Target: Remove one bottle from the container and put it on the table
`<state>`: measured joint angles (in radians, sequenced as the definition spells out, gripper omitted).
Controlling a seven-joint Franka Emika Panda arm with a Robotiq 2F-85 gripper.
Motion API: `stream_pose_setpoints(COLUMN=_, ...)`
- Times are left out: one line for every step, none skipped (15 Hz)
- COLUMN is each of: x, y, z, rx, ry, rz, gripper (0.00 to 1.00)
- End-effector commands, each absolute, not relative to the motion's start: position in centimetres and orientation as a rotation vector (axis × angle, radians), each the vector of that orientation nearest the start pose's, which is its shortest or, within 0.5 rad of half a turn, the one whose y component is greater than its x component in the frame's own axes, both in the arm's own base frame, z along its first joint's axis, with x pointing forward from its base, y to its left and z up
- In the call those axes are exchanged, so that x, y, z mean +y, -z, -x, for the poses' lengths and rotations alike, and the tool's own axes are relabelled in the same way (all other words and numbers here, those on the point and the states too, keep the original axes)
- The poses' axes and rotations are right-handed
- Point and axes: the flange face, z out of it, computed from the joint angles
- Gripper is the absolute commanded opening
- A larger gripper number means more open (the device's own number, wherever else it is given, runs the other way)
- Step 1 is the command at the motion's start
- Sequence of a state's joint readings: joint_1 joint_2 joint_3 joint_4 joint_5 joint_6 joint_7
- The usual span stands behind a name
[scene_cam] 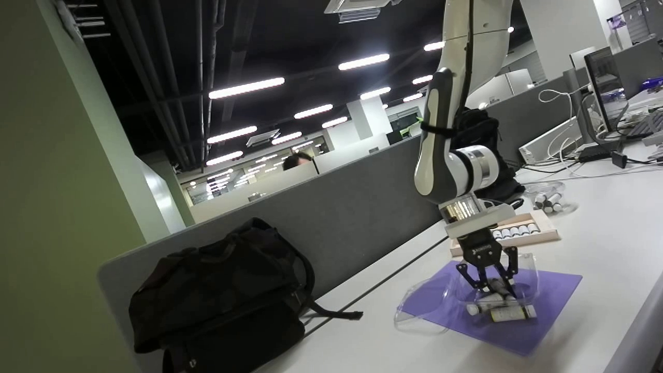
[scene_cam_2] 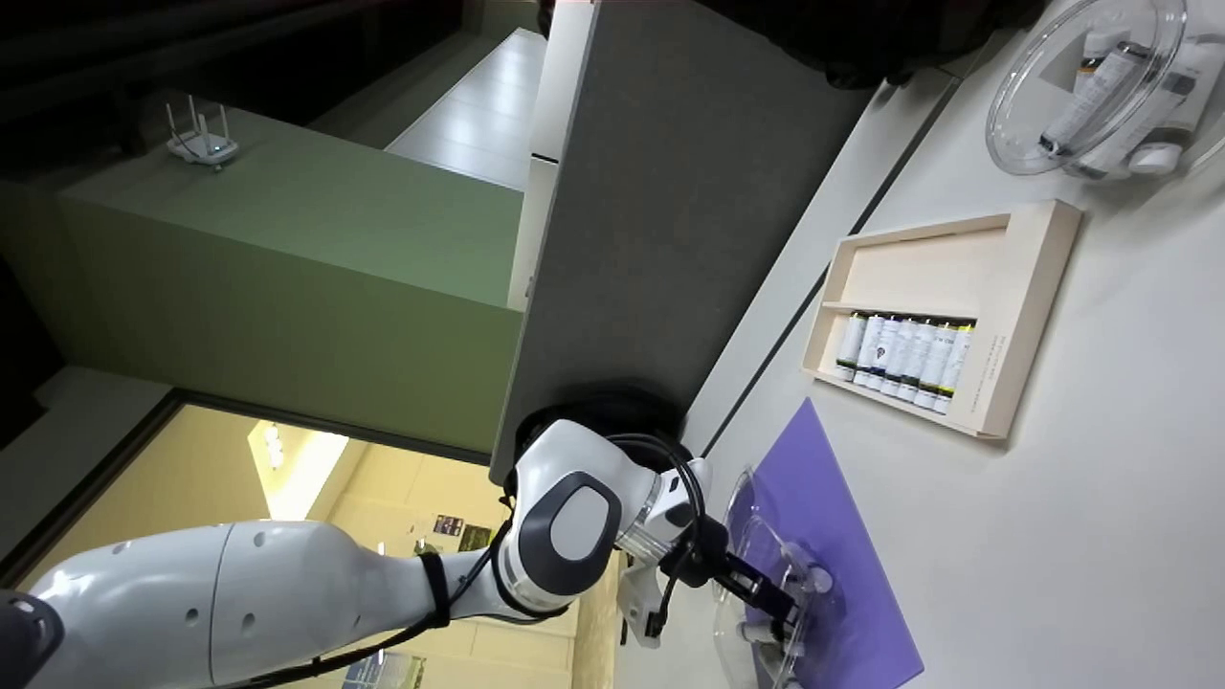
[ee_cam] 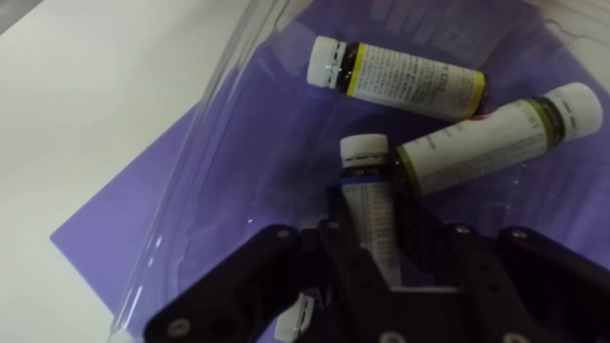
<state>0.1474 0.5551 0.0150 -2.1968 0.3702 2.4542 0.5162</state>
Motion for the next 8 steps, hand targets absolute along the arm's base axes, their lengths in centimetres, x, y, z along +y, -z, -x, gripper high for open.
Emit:
stream_pose_setpoints(x=8.4, y=-12.6, z=-51.2, rx=1.014, ry=-0.518, rz=2.821, gripper=0.07)
stream_pose_setpoints(x=8.2, y=-13.6, z=-51.4, rx=1.007, ry=-0.513, rz=2.812, gripper=0.07)
stream_pose_setpoints(x=8.1, y=-14.3, z=-51.6, rx=1.004, ry=-0.505, rz=2.807, gripper=0.07)
stream_pose_setpoints(x=7.8, y=-15.4, z=-51.9, rx=1.002, ry=-0.495, rz=2.799, gripper=0.07)
stream_pose_setpoints(x=7.6, y=-16.3, z=-52.2, rx=1.0, ry=-0.48, rz=2.794, gripper=0.07)
stream_pose_setpoints(x=7.3, y=-17.2, z=-52.5, rx=0.999, ry=-0.465, rz=2.789, gripper=0.07)
stream_pose_setpoints(x=6.8, y=-18.2, z=-52.8, rx=1.004, ry=-0.443, rz=2.786, gripper=0.07)
stream_pose_setpoints(x=6.7, y=-19.6, z=-52.9, rx=1.012, ry=-0.427, rz=2.781, gripper=0.07)
